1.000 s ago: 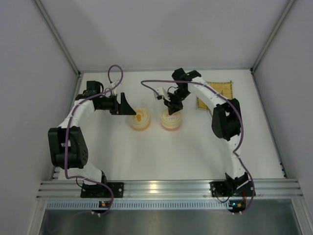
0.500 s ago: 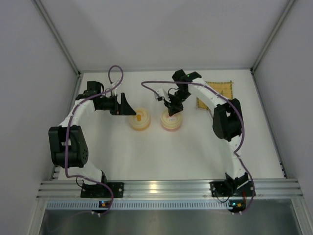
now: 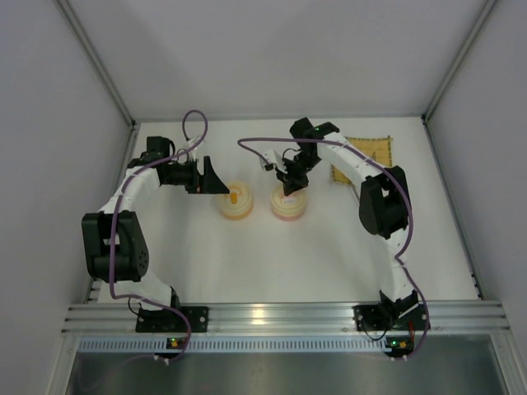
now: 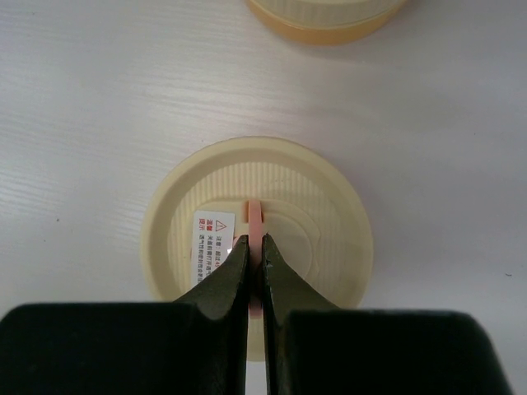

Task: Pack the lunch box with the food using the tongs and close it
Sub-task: Close the box lid on the packing box.

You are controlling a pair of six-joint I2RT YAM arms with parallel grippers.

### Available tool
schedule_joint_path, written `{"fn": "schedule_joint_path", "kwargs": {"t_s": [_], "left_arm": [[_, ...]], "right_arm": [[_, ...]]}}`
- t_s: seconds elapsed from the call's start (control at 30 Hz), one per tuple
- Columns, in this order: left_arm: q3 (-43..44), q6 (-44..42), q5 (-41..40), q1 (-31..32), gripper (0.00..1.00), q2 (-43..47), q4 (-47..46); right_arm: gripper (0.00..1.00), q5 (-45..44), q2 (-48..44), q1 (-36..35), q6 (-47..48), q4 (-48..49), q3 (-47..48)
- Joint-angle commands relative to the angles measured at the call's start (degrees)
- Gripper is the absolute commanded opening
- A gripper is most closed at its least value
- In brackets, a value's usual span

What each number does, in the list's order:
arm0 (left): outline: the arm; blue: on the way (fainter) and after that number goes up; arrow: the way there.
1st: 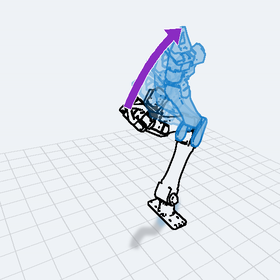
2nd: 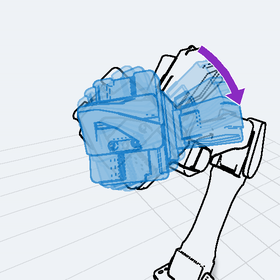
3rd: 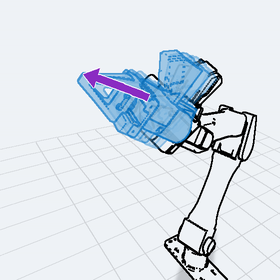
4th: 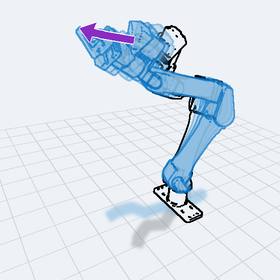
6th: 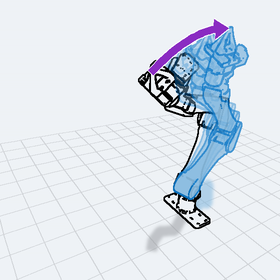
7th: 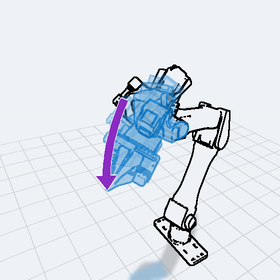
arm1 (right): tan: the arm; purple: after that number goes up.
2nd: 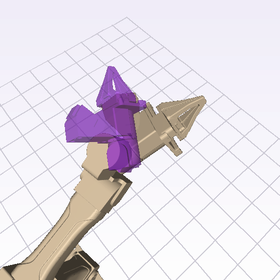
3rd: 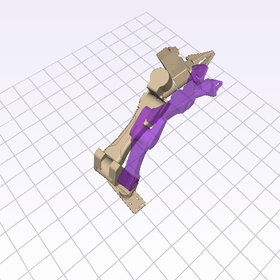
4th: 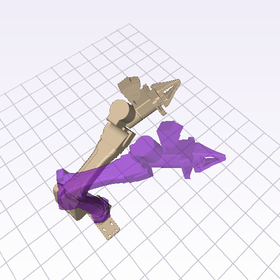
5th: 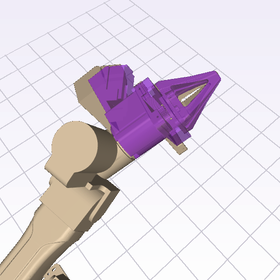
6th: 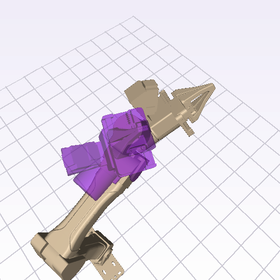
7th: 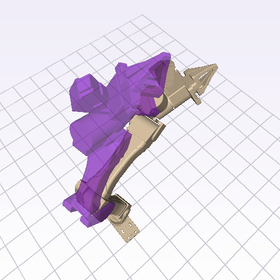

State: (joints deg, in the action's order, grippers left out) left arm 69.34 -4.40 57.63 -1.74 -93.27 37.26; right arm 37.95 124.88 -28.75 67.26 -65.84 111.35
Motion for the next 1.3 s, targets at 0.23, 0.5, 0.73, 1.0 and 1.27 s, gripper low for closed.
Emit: {"fn": "schedule_joint_path", "kwargs": {"t_s": [0.23, 0.5, 0.73, 1.0, 1.27], "left_arm": [[0.09, -0.69, 2.05, -0.11, 0.98, 0.11, -1.57], [0.44, -1.13, 1.70, -0.11, 0.98, -0.07, -1.13], [0.71, -1.75, 1.17, -0.20, 0.98, -0.15, -0.17], [0.62, -2.54, 0.56, -0.81, 0.98, 0.37, 0.97], [-0.17, -4.38, -4.35, -1.25, 0.98, 1.69, 1.15]], "right_arm": [[0.00, 1.86, -3.33, -0.51, 0.76, 2.30, -1.13], [0.00, 2.91, -3.85, -0.52, -2.13, 7.04, -6.49], [0.00, 3.44, -4.91, -0.25, -13.11, 15.82, -12.64], [0.00, 2.05, -10.08, 0.80, -34.81, 31.98, -23.35], [0.00, -3.40, -20.36, 0.72, -57.47, 49.39, -41.73]]}}
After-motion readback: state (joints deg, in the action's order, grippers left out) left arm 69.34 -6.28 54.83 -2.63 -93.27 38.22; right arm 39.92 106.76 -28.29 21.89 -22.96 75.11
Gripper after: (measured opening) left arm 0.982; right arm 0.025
